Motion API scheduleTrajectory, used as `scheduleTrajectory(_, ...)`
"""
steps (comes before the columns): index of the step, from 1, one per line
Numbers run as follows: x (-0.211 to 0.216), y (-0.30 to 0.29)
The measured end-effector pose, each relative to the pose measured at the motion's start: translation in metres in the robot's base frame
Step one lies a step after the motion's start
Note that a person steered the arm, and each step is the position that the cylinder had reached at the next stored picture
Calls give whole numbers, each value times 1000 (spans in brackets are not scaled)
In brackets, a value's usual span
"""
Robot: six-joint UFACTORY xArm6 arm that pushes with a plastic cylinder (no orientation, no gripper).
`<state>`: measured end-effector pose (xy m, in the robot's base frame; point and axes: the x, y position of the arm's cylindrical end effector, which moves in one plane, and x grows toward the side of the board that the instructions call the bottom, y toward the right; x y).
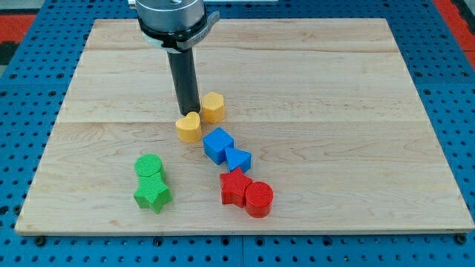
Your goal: Move the hexagon diagonally to the top left of heart
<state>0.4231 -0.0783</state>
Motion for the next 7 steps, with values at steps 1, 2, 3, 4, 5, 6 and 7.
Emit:
scheduleTrajectory(1, 0, 0)
scheduleTrajectory(2, -8, -3)
scheduleTrajectory(3, -11, -35)
scheduleTrajectory(4, 3, -114)
scheduleTrajectory(5, 59, -131)
scheduleTrajectory(6, 114, -119)
scheduleTrajectory(7, 175, -111)
